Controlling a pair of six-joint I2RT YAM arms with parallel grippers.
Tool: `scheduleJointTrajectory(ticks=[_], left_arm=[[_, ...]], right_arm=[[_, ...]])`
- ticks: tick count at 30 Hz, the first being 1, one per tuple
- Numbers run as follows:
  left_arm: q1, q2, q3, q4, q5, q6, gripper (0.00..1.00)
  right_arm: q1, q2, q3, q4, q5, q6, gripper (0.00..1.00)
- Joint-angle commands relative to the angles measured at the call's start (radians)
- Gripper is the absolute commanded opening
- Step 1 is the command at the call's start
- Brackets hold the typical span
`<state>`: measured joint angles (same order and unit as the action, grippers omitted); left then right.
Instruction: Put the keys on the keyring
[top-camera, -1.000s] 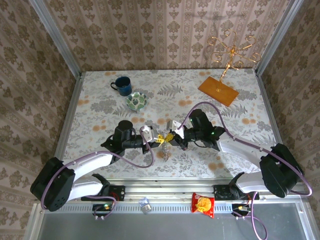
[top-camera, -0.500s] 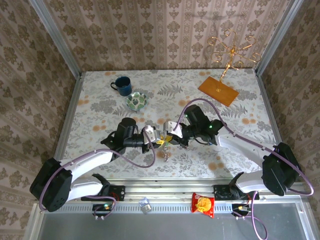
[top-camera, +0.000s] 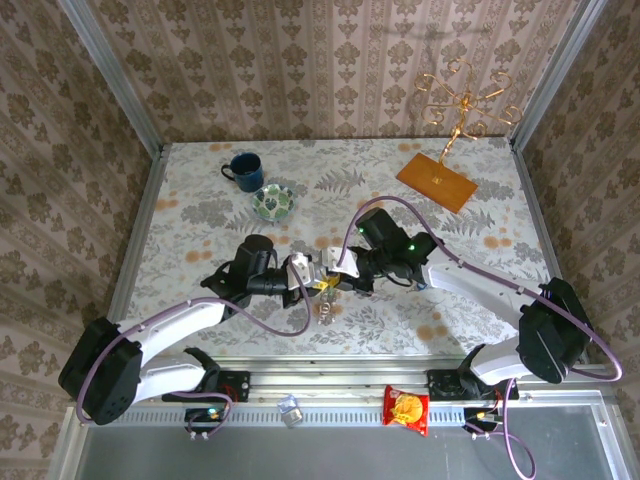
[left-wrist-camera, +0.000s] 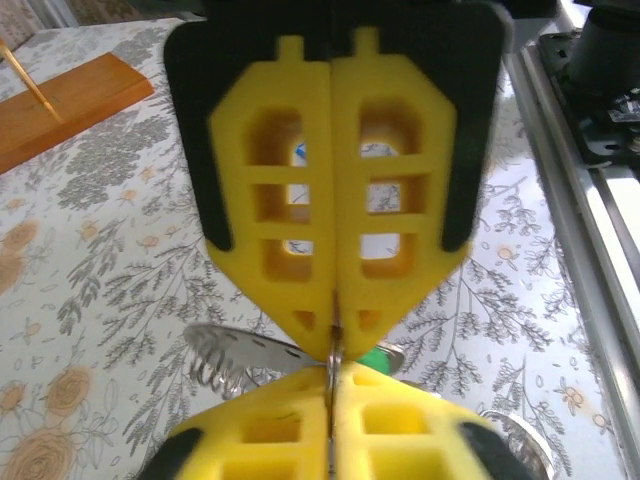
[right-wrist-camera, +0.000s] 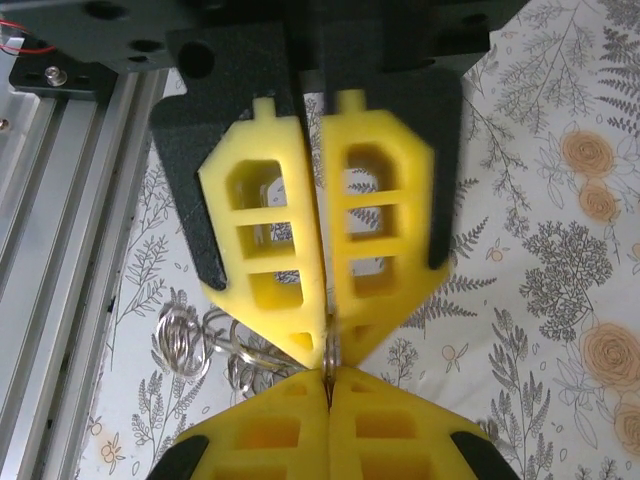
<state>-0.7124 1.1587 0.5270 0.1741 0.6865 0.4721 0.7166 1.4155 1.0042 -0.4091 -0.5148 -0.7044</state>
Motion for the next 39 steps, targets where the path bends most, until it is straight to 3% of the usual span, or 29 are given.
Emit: scheduleJointTrajectory(ticks=[1,3,5,19,22,29,39], left_arm=[[-0.005,0.004,0.036,0.022,0.022,0.018,0.00],[-0.005,0.000,0.027,0.036,0.024,0.010,0.00],[-0.005,-0.006,0.008,0.069,0.024,-0.006,0.00],[-0.005,-0.011,-0.044,0.164,0.024,-0.052,0.00],[-0.005,-0.013,-0.045,0.163,0.024,-0.053,0.00],[-0.005,-0.017,-0.045,0.167,0.025,-0.057,0.00],[0.000,-0.005,-0.080,0.296,0.044,-0.124,0.00]], right_arm=[[0.010,-0.019,-0.023,0.031,-0.026,0.037,0.08],[-0.011,-0.064,-0.063,0.078,-0.046,0.077,0.19],[-0.043,-0.087,-0.104,0.117,-0.076,0.124,0.21],[-0.075,-0.104,-0.174,0.208,-0.122,0.227,0.22],[-0.075,-0.104,-0.173,0.208,-0.124,0.229,0.19],[-0.077,-0.097,-0.167,0.202,-0.138,0.229,0.01],[-0.094,-0.032,-0.179,0.227,-0.156,0.242,0.00]])
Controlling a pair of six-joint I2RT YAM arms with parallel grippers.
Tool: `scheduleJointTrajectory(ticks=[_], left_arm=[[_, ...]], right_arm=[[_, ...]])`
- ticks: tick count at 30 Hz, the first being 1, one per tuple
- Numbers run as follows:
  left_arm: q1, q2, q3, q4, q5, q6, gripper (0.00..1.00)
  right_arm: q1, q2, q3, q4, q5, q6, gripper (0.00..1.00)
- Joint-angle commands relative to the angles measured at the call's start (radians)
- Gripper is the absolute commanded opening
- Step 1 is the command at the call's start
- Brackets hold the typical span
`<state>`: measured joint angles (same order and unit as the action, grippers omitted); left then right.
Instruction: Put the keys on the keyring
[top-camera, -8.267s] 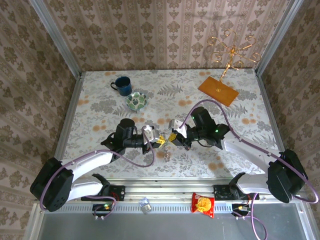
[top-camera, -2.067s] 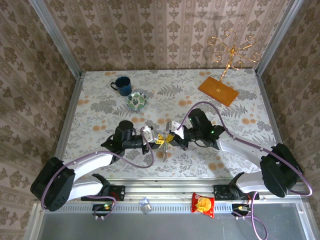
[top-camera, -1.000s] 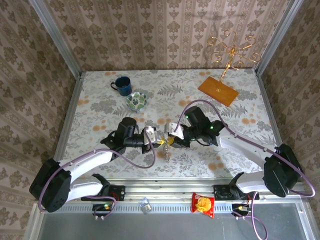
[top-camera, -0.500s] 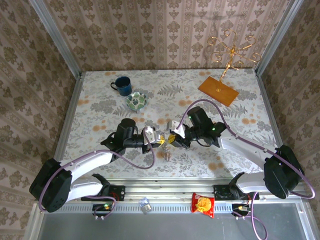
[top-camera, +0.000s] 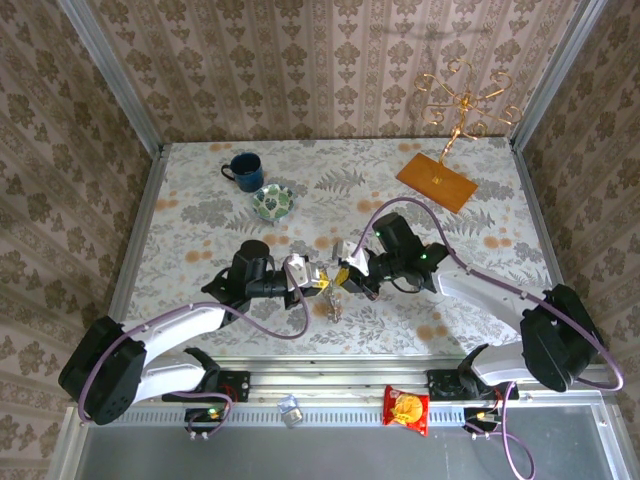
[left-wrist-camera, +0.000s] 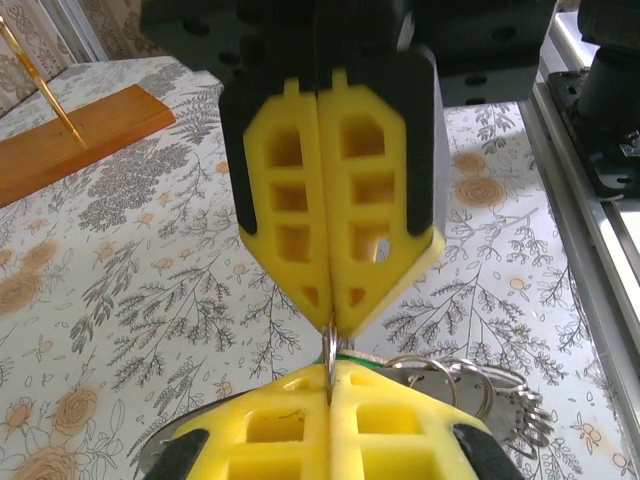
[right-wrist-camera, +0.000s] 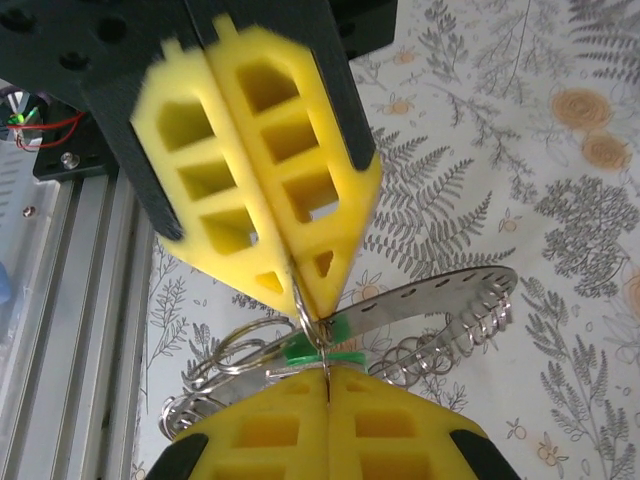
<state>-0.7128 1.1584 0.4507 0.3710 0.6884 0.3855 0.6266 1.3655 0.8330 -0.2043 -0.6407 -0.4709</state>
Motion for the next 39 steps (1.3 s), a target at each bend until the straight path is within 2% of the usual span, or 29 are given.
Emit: scheduleJointTrajectory(ticks=[1,8,10,11,13,22,27,29,32,33,34,36,39], left_arm=[[0.000,-0.003,-0.008,0.107,0.042,-0.042,0.00],[-0.001,-0.005,-0.027,0.138,0.040,-0.064,0.00],[0.001,-0.006,-0.034,0.149,0.040,-0.071,0.00],[0.000,-0.006,-0.038,0.159,0.040,-0.078,0.00],[0.001,-0.005,-0.048,0.180,0.043,-0.090,0.00],[0.004,0.009,-0.054,0.206,0.056,-0.094,0.00],[0.007,0.015,-0.059,0.224,0.060,-0.097,0.00],[0.006,0.015,-0.059,0.226,0.060,-0.097,0.00],[0.006,0.018,-0.059,0.233,0.058,-0.100,0.00],[0.006,0.018,-0.058,0.229,0.048,-0.100,0.00],[0.007,0.017,-0.057,0.223,0.034,-0.100,0.02],[0.008,0.010,-0.052,0.182,0.015,-0.080,0.16],[0.006,-0.006,-0.027,0.102,-0.004,-0.038,0.22]], right_arm=[[-0.004,0.018,-0.010,0.031,-0.032,0.011,0.00],[-0.004,-0.005,-0.024,0.057,-0.043,0.006,0.00],[-0.004,-0.025,-0.046,0.096,-0.042,0.014,0.18],[-0.005,-0.038,-0.062,0.122,-0.046,0.018,0.23],[-0.005,-0.056,-0.085,0.172,-0.055,0.021,0.25],[-0.003,-0.035,-0.093,0.232,-0.074,0.021,0.24],[-0.004,-0.016,-0.085,0.250,-0.100,0.030,0.20],[-0.004,-0.011,-0.084,0.259,-0.109,0.034,0.16],[-0.004,-0.006,-0.076,0.242,-0.107,0.024,0.01],[-0.004,-0.009,-0.073,0.228,-0.104,0.018,0.00],[-0.004,-0.012,-0.067,0.212,-0.099,0.011,0.00],[-0.002,-0.018,-0.049,0.155,-0.079,-0.016,0.00],[0.005,-0.019,-0.010,0.046,-0.039,-0.075,0.00]])
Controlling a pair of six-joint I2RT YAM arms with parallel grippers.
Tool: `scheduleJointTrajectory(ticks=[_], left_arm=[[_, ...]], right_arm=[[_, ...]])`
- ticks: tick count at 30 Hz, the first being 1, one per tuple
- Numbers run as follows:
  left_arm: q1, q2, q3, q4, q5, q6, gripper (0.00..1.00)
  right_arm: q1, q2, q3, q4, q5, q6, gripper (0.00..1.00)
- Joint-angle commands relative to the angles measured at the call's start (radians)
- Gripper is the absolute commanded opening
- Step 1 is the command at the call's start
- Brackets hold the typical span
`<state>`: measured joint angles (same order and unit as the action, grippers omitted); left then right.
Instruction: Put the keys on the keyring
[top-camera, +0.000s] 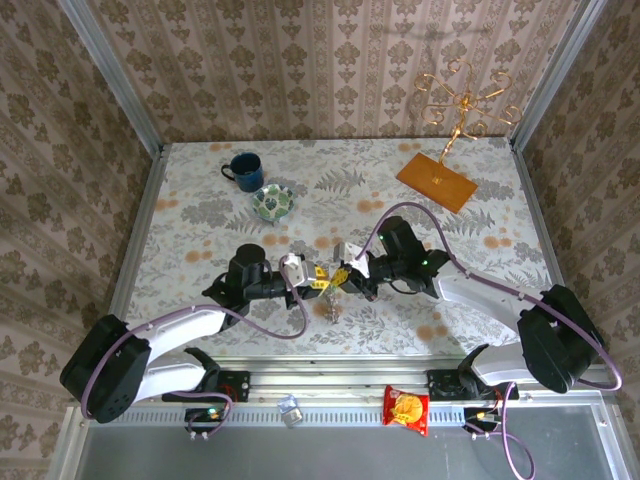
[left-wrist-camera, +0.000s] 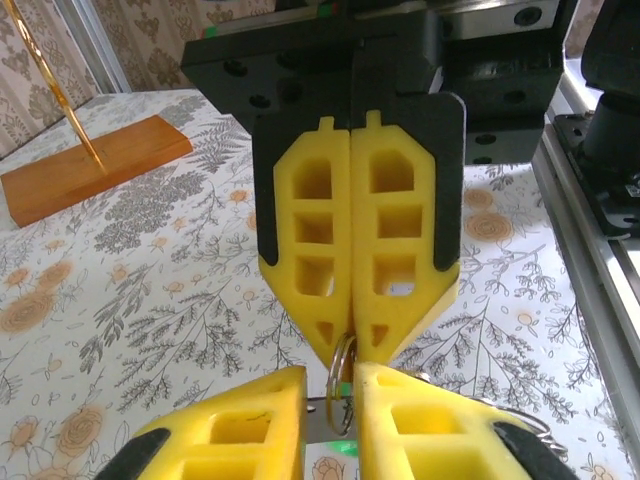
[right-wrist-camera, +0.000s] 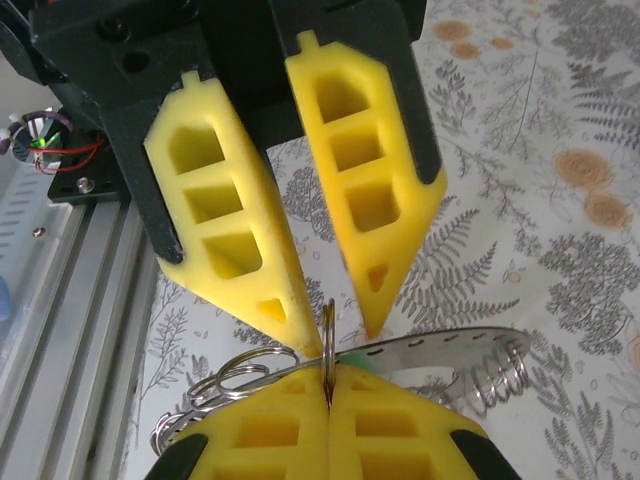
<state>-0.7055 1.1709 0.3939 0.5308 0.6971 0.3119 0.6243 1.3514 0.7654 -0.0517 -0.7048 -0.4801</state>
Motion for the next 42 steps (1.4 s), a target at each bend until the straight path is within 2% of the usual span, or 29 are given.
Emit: scheduleJointTrajectory(ticks=[1,7,11,17,21,24,29,42], left_arm=[[-0.002,-0.021,0.040,-0.087,-0.014,0.050,0.23],[-0.002,-0.027,0.096,-0.228,-0.019,0.130,0.23],[-0.003,-0.017,0.119,-0.243,-0.011,0.138,0.22],[-0.005,0.001,0.137,-0.261,0.004,0.154,0.21],[-0.004,0.006,0.141,-0.256,0.015,0.151,0.13],[-0.004,0.004,0.139,-0.256,0.026,0.150,0.02],[-0.005,-0.006,0.116,-0.223,0.033,0.130,0.00],[-0.005,-0.005,0.087,-0.155,0.030,0.098,0.00]], right_arm=[[0.011,-0.004,0.070,-0.136,0.036,-0.083,0.00],[0.037,0.010,0.140,-0.265,0.103,-0.166,0.00],[0.064,0.032,0.199,-0.357,0.177,-0.224,0.00],[0.094,0.063,0.258,-0.392,0.191,-0.236,0.00],[0.105,0.060,0.263,-0.391,0.183,-0.226,0.00],[0.100,0.045,0.232,-0.352,0.179,-0.201,0.00],[0.057,-0.015,0.158,-0.274,0.145,-0.122,0.18],[0.027,-0.024,0.121,-0.254,0.103,-0.079,0.22]])
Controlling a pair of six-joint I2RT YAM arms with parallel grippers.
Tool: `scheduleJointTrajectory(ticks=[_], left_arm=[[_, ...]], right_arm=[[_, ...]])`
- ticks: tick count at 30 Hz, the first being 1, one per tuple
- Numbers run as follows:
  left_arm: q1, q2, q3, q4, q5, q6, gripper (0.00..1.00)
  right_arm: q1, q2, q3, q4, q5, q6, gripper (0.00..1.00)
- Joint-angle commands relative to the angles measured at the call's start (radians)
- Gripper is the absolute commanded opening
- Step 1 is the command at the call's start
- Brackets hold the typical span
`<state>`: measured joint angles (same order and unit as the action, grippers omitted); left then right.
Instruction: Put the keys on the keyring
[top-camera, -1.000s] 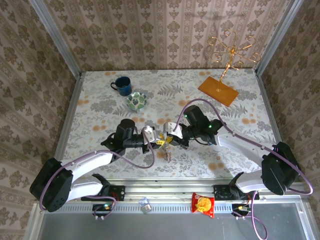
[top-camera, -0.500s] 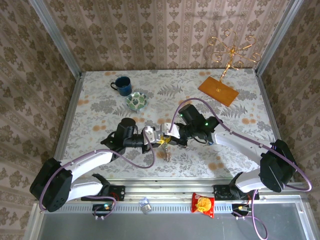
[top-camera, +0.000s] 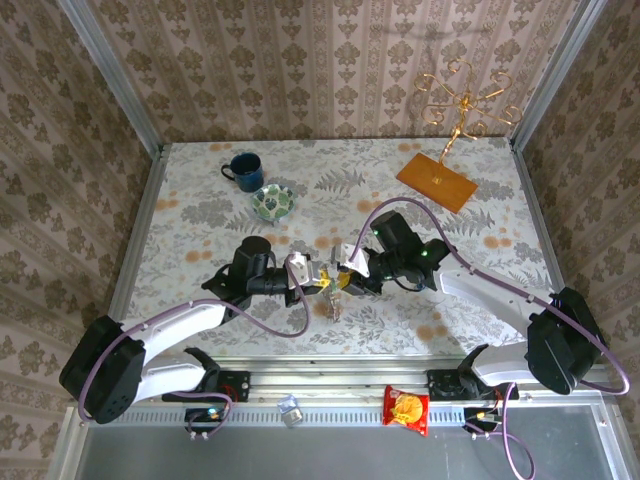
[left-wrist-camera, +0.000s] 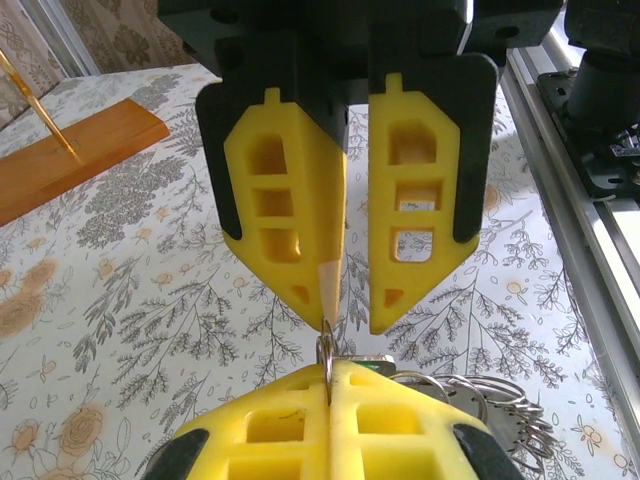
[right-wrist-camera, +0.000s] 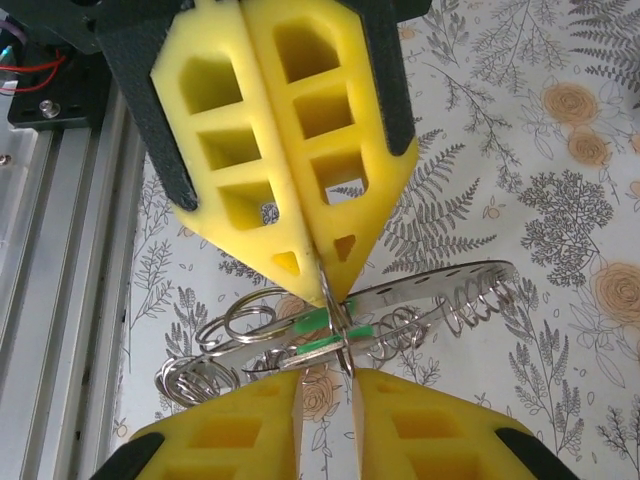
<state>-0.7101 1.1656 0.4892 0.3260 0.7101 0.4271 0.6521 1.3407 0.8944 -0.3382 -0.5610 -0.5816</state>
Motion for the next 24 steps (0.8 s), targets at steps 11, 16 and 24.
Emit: scheduleJointTrajectory(ticks=[11,16,24], left_arm=[[0.001,0.002,-0.012,0.056,0.023,-0.016,0.00],[0.000,0.002,-0.014,0.059,0.023,-0.014,0.00],[0.000,0.003,-0.011,0.073,0.033,-0.019,0.00]], right_arm=[[-0.001,0.012,0.012,0.041,-0.049,0.033,0.07],[-0.003,0.014,0.014,0.024,-0.034,0.028,0.00],[-0.008,0.043,0.006,0.020,-0.028,0.023,0.00]])
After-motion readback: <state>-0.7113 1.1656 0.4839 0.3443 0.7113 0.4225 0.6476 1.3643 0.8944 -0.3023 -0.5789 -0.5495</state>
